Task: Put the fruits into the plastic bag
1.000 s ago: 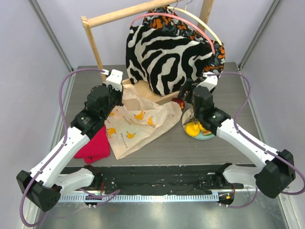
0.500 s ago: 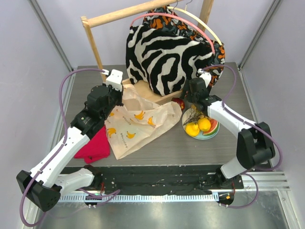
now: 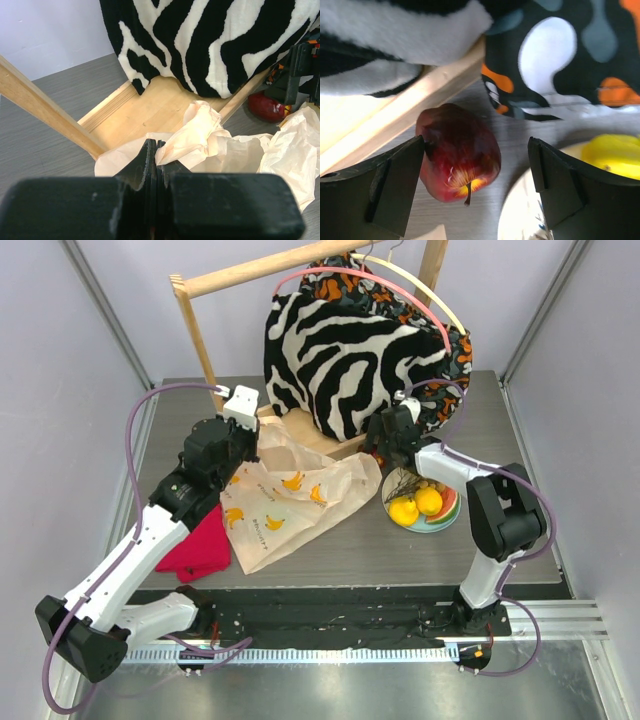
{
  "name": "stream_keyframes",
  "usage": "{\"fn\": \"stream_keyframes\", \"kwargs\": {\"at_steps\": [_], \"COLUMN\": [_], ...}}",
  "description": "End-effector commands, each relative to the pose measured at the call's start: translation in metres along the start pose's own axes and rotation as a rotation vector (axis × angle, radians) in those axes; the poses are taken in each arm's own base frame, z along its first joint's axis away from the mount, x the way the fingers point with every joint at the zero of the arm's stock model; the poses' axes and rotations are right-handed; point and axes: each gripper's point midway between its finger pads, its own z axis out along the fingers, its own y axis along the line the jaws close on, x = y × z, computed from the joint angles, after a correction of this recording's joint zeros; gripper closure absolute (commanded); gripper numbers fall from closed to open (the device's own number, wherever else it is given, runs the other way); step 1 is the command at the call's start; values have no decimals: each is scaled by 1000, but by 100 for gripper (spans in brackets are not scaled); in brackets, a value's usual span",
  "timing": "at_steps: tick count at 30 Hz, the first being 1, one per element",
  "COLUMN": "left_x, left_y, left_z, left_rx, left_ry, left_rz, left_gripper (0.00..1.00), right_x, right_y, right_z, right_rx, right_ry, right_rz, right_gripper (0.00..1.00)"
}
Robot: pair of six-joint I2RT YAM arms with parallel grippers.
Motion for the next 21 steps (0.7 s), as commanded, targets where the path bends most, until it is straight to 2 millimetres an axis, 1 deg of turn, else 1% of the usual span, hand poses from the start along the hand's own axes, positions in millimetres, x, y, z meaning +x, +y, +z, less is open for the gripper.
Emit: {"fn": "stream_keyframes", "kwargs": {"at_steps": [1,6,12,16,19,20,21], "left_x": [-21,-22,-23,-23,-24,-25,-25], "left_y": [3,4,4,2,3,3,3], "left_z": [-1,-1,-2,-2,-3,-3,-3], "left_rx": [-14,-16,-11,-7,-8,-7,-9], "left_ry": [-64,-67,-70,-70,-73,-76,-76], "left_rz": [-20,-21,-21,-21,-22,-22,-23], "left_gripper": [100,100,100,100,100,100,100], "right_x": [-12,-2,13,26,27,26,26], "right_y": [19,20,22,19,21,21,20], "right_z": [7,17,19,24,21,19,19], "right_rx": [-74,-73,-83,-65,-78,-81,-79], "right_ry": [-33,0,36,68,67,67,66], "right_rz": [2,7,12,27,34,36,35], "right_gripper": [9,9,10,16,26,36,40]}}
